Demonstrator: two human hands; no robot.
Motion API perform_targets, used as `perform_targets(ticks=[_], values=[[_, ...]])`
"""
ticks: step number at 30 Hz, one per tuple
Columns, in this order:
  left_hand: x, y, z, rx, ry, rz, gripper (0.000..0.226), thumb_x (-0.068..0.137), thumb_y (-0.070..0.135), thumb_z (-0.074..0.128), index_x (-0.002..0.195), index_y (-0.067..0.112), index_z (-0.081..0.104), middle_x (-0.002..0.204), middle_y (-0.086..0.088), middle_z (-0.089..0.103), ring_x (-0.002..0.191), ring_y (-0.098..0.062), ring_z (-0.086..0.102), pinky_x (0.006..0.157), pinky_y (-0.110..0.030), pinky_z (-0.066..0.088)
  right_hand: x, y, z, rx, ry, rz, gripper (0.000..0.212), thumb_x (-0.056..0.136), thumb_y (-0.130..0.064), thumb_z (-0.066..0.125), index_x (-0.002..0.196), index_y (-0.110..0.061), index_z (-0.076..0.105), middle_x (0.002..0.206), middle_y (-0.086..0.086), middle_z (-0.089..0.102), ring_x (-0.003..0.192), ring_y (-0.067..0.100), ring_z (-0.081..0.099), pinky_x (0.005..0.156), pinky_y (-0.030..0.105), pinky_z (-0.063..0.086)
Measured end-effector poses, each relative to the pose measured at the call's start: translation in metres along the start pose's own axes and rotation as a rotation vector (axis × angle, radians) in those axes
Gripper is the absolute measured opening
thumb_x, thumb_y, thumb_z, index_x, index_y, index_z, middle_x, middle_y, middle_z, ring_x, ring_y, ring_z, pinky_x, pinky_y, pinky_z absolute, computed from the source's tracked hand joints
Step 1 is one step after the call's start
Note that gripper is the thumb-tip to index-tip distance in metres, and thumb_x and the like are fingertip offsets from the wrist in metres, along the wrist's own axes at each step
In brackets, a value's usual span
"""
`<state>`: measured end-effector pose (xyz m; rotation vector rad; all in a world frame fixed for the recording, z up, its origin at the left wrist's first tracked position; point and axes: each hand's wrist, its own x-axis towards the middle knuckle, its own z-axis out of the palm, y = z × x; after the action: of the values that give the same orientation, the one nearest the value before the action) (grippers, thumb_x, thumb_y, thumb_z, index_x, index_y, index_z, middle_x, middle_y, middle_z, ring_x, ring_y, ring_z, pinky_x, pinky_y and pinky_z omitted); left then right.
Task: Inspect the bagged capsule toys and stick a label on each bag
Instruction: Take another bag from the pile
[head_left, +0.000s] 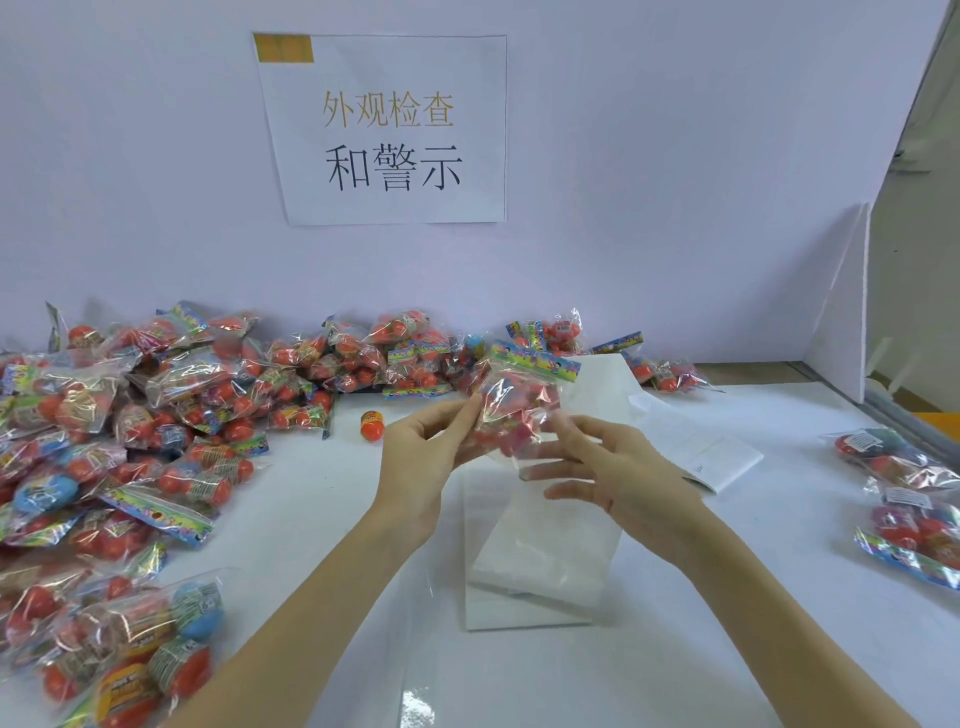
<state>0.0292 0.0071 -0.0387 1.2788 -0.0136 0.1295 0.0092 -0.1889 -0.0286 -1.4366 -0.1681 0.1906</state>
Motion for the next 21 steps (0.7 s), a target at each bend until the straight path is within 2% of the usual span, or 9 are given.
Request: perform_targets(ticks=[3, 6, 9, 11, 15, 18, 20, 21], values=[[-0.001, -0.005, 0.003, 0.009, -0.03, 0.007, 0.026, 0.088, 0.026, 0.077, 0.094, 0.0, 0.079, 0.1, -0.024, 0.076, 0.084, -0.027, 0.076, 0.08, -0.028, 0.061, 0.001, 0.006, 0.006, -0.09, -0.008, 0.01, 0.055, 0.085, -0.042, 0.076, 0.12, -0.001, 0.065, 0.1, 0.016, 0.08, 0.091, 0.031, 0.079, 0.067, 0.026, 0.059], [0.0, -0.002, 0.003, -0.039, -0.063, -0.01, 0.027, 0.087, 0.023, 0.077, 0.093, -0.004, 0.075, 0.103, -0.031, 0.071, 0.085, -0.028, 0.074, 0.08, -0.032, 0.062, 0.003, 0.008, 0.001, -0.099, 0.068, -0.029, 0.037, 0.094, -0.022, 0.074, 0.12, 0.002, 0.062, 0.094, 0.016, 0.08, 0.081, 0.027, 0.078, 0.064, 0.024, 0.058], [0.001, 0.003, 0.001, -0.17, -0.094, -0.084, 0.021, 0.086, 0.023, 0.074, 0.092, 0.003, 0.075, 0.099, -0.018, 0.077, 0.085, -0.023, 0.074, 0.077, -0.03, 0.062, 0.004, 0.007, -0.004, -0.073, 0.065, -0.081, 0.031, 0.095, -0.013, 0.072, 0.123, -0.004, 0.06, 0.096, 0.017, 0.08, 0.078, 0.022, 0.076, 0.067, 0.023, 0.058], [0.002, 0.002, 0.0, -0.226, -0.11, -0.143, 0.028, 0.084, 0.026, 0.074, 0.1, 0.003, 0.075, 0.103, -0.013, 0.078, 0.079, -0.021, 0.073, 0.076, -0.029, 0.062, 0.005, 0.007, -0.005, -0.075, 0.047, -0.098, 0.031, 0.095, -0.011, 0.072, 0.124, -0.006, 0.061, 0.097, 0.018, 0.079, 0.077, 0.021, 0.076, 0.069, 0.023, 0.058], [0.002, 0.0, -0.001, -0.169, -0.114, -0.141, 0.034, 0.084, 0.028, 0.074, 0.105, 0.0, 0.077, 0.109, -0.017, 0.078, 0.082, -0.023, 0.074, 0.079, -0.029, 0.062, 0.004, 0.007, -0.006, -0.082, 0.069, -0.102, 0.029, 0.096, -0.008, 0.07, 0.124, -0.005, 0.062, 0.095, 0.018, 0.079, 0.077, 0.021, 0.076, 0.07, 0.023, 0.058], [0.001, -0.003, 0.001, 0.014, -0.063, -0.028, 0.021, 0.095, 0.02, 0.072, 0.111, 0.006, 0.075, 0.112, -0.014, 0.077, 0.09, -0.022, 0.076, 0.088, -0.033, 0.062, 0.004, 0.008, -0.008, -0.092, 0.103, -0.112, 0.027, 0.098, -0.006, 0.068, 0.125, -0.007, 0.063, 0.093, 0.016, 0.08, 0.077, 0.02, 0.076, 0.07, 0.022, 0.058], [0.001, -0.006, 0.0, 0.359, 0.063, 0.197, 0.026, 0.095, 0.021, 0.075, 0.12, 0.019, 0.065, 0.113, -0.001, 0.072, 0.093, -0.016, 0.072, 0.085, -0.026, 0.059, 0.005, 0.009, -0.006, -0.14, 0.153, -0.138, 0.024, 0.099, -0.007, 0.067, 0.123, -0.008, 0.066, 0.091, 0.011, 0.08, 0.077, 0.019, 0.076, 0.07, 0.022, 0.058], [0.001, -0.007, 0.0, 0.486, 0.068, 0.303, 0.033, 0.094, 0.026, 0.077, 0.122, 0.024, 0.061, 0.112, 0.005, 0.069, 0.094, -0.012, 0.068, 0.082, -0.023, 0.056, 0.005, 0.009, -0.005, -0.192, 0.184, -0.168, 0.022, 0.099, -0.008, 0.068, 0.121, -0.01, 0.067, 0.089, 0.008, 0.081, 0.078, 0.018, 0.076, 0.069, 0.022, 0.058]])
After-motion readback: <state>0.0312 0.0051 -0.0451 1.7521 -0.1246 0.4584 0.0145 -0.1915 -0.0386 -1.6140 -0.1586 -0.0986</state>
